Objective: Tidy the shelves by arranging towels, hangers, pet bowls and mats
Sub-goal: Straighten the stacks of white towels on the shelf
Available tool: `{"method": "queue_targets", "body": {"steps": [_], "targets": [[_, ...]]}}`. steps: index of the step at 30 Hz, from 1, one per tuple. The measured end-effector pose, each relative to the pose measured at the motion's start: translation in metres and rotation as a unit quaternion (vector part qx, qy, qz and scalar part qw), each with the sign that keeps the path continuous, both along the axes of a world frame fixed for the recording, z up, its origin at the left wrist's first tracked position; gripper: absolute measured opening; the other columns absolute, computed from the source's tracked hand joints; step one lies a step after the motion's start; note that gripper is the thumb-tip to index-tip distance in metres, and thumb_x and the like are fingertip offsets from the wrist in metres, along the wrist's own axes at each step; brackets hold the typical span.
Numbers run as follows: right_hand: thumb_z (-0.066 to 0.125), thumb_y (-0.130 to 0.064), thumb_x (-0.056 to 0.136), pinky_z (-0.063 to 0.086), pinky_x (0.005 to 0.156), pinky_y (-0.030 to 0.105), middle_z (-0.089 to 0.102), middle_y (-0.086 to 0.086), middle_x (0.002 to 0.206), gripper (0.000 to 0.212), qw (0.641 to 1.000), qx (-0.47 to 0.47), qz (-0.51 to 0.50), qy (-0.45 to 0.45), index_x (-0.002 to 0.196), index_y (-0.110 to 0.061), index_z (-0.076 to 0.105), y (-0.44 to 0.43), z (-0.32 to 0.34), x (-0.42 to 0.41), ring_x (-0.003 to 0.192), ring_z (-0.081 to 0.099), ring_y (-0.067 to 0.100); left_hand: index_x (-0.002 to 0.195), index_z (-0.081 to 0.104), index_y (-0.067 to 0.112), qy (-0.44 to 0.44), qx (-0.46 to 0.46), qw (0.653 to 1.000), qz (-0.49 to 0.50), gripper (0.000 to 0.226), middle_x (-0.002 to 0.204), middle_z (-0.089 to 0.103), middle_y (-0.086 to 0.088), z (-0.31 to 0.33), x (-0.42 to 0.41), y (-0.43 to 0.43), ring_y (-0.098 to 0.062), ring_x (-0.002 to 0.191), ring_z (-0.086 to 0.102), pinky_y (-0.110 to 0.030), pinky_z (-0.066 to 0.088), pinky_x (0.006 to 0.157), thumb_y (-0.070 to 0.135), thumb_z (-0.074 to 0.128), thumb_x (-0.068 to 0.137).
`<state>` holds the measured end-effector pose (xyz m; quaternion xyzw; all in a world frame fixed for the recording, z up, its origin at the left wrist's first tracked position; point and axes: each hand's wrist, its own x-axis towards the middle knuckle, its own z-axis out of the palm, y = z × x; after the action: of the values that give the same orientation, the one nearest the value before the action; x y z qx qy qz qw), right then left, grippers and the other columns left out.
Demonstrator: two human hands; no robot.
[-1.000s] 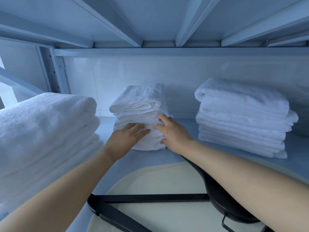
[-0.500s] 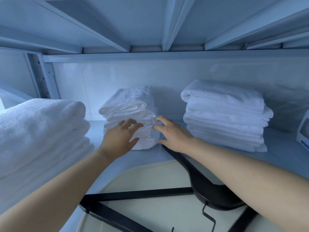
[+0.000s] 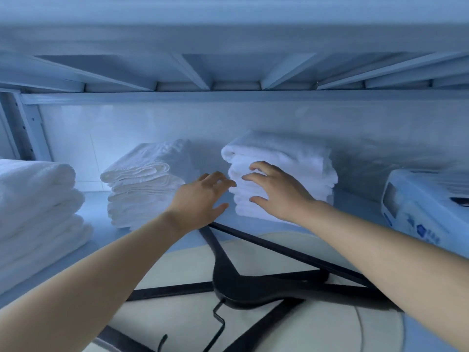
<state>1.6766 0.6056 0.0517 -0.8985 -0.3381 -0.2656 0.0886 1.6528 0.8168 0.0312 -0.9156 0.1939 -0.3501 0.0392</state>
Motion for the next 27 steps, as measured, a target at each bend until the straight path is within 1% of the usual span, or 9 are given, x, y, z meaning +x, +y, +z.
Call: {"method": "queue_targets", "body": {"steps": [2,6,8,10,12,14,19,22,27], "targets": [[0.058,-0.030,0.090,0.045,0.091,0.037,0.033,-0.008,0.141,0.044,1.000,0.010,-0.005,-0.009,0.132,-0.026,0.048,-0.025,0.002,-0.003,0.127,0.036,0.013,0.127,0.047,0.035,-0.002,0.009,1.000,-0.013,0.042,0.125,0.048,0.011,0.003,0.003,-0.024,-0.013,0.108,0.051,-0.027,0.043,0.055,0.041,0.055,0.087],[0.058,-0.030,0.089,0.046,0.084,0.032,0.038,-0.011,0.137,0.039,0.999,0.022,-0.019,-0.033,0.128,-0.030,0.051,-0.074,0.007,-0.005,0.125,0.037,0.010,0.126,0.049,0.034,-0.004,0.012,0.999,-0.040,0.040,0.122,0.049,0.011,0.010,0.004,-0.072,-0.014,0.101,0.053,-0.027,0.044,0.051,0.040,0.057,0.086],[0.060,-0.029,0.088,0.047,0.087,0.036,0.040,-0.010,0.134,0.040,0.999,0.028,-0.034,-0.032,0.127,-0.029,0.052,-0.096,0.015,-0.004,0.123,0.039,0.011,0.123,0.052,0.032,-0.008,0.016,0.998,-0.056,0.040,0.119,0.052,0.008,0.014,0.004,-0.094,-0.015,0.096,0.055,-0.025,0.040,0.047,0.038,0.061,0.085],[0.062,-0.027,0.086,0.047,0.088,0.040,0.042,-0.007,0.132,0.041,0.998,0.037,-0.046,-0.023,0.127,-0.027,0.053,-0.116,0.022,-0.001,0.121,0.041,0.014,0.123,0.053,0.030,-0.011,0.019,0.998,-0.065,0.040,0.119,0.053,0.007,0.017,0.007,-0.114,-0.016,0.096,0.056,-0.026,0.042,0.047,0.036,0.062,0.084],[0.064,-0.025,0.085,0.046,0.090,0.040,0.041,-0.005,0.131,0.043,0.997,0.046,-0.059,-0.012,0.127,-0.025,0.052,-0.132,0.026,0.002,0.120,0.042,0.016,0.126,0.050,0.030,-0.009,0.018,0.998,-0.054,0.042,0.124,0.049,0.007,0.018,0.012,-0.133,-0.016,0.103,0.053,-0.028,0.045,0.050,0.038,0.060,0.085],[0.064,-0.025,0.084,0.045,0.091,0.039,0.039,-0.003,0.133,0.048,0.995,0.048,-0.086,0.003,0.129,-0.022,0.048,-0.142,0.026,0.006,0.121,0.042,0.018,0.129,0.046,0.030,-0.013,0.007,0.999,-0.033,0.045,0.130,0.044,0.007,0.018,0.019,-0.150,-0.015,0.111,0.048,-0.026,0.041,0.051,0.039,0.058,0.086],[0.067,-0.026,0.082,0.045,0.094,0.041,0.035,0.004,0.134,0.062,0.988,0.057,-0.137,0.049,0.136,-0.014,0.038,-0.144,0.022,0.014,0.120,0.044,0.024,0.133,0.040,0.024,-0.035,-0.035,0.999,-0.002,0.060,0.138,0.037,0.004,0.016,0.030,-0.181,-0.018,0.124,0.038,-0.024,0.037,0.052,0.041,0.064,0.080],[0.067,-0.024,0.082,0.045,0.093,0.040,0.036,0.006,0.132,0.061,0.988,0.051,-0.139,0.042,0.135,-0.013,0.038,-0.145,0.022,0.016,0.117,0.046,0.025,0.137,0.035,0.024,-0.038,-0.045,0.998,0.006,0.069,0.141,0.034,0.004,0.013,0.037,-0.193,-0.018,0.127,0.035,-0.025,0.038,0.055,0.044,0.066,0.078],[0.066,-0.026,0.084,0.045,0.090,0.037,0.038,0.008,0.128,0.053,0.987,0.028,-0.157,0.034,0.129,-0.011,0.042,-0.148,0.019,0.018,0.112,0.049,0.027,0.139,0.032,0.026,-0.008,-0.074,0.997,0.007,0.078,0.140,0.031,0.001,0.003,0.046,-0.204,-0.021,0.130,0.028,-0.030,0.048,0.057,0.050,0.069,0.074]]}}
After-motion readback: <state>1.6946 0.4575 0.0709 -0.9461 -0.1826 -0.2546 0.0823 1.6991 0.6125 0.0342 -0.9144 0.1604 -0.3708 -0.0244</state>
